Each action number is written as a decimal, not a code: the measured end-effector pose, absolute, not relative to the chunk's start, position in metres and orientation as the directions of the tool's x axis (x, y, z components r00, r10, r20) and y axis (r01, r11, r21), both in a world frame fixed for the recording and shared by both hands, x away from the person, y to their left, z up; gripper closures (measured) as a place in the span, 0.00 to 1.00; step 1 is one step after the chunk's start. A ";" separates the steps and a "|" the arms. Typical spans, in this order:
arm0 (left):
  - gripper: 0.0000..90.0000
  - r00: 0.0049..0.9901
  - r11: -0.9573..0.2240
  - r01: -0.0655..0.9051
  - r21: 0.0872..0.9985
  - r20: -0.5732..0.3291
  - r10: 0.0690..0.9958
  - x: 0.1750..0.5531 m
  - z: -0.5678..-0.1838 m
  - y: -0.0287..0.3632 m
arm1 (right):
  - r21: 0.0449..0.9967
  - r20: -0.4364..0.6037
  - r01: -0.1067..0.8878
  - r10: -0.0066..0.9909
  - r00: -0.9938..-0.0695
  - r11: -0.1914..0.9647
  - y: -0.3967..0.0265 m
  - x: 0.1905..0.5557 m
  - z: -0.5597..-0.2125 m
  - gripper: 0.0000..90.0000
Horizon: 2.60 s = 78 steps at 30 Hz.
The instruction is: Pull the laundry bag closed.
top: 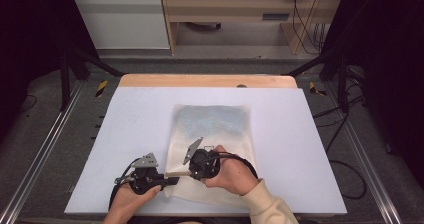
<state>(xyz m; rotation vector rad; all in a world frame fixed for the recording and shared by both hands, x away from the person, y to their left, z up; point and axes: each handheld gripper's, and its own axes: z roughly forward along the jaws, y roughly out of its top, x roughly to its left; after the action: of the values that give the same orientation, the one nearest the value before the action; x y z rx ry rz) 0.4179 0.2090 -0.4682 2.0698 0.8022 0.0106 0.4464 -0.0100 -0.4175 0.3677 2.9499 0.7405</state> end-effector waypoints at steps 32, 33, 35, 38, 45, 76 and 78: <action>0.94 0.800 -0.410 0.527 0.745 -0.272 0.535 0.416 -0.469 0.205 | 0.463 -0.020 0.213 0.251 -0.968 0.860 -0.015 0.446 -0.416 0.91; 0.94 0.800 -0.410 0.526 0.745 -0.271 0.535 0.416 -0.469 0.204 | 0.463 -0.018 0.216 0.252 -0.968 0.860 -0.015 0.446 -0.416 0.91; 0.94 0.800 -0.413 0.522 0.746 -0.261 0.539 0.416 -0.469 0.204 | 0.463 -0.016 0.216 0.252 -0.968 0.860 -0.015 0.446 -0.416 0.91; 0.94 0.800 -0.411 0.523 0.747 -0.264 0.538 0.416 -0.468 0.204 | 0.458 -0.015 0.222 0.257 -0.966 0.861 -0.016 0.446 -0.416 0.91; 0.94 0.800 -0.408 0.524 0.748 -0.267 0.538 0.416 -0.468 0.204 | 0.460 -0.016 0.221 0.257 -0.966 0.860 -0.021 0.447 -0.415 0.91; 0.94 0.802 -0.408 0.522 0.749 -0.268 0.535 0.416 -0.468 0.204 | 0.459 -0.013 0.230 0.266 -0.964 0.858 -0.030 0.446 -0.413 0.91; 0.94 0.802 -0.407 0.522 0.749 -0.268 0.534 0.416 -0.468 0.204 | 0.458 -0.014 0.233 0.269 -0.963 0.858 -0.031 0.446 -0.413 0.91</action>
<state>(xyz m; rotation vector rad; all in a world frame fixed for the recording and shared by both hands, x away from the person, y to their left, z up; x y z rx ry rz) 0.4157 0.2038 -0.4682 2.0793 0.7807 0.0167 0.4462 -0.0308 -0.4126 0.3993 2.9534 0.7134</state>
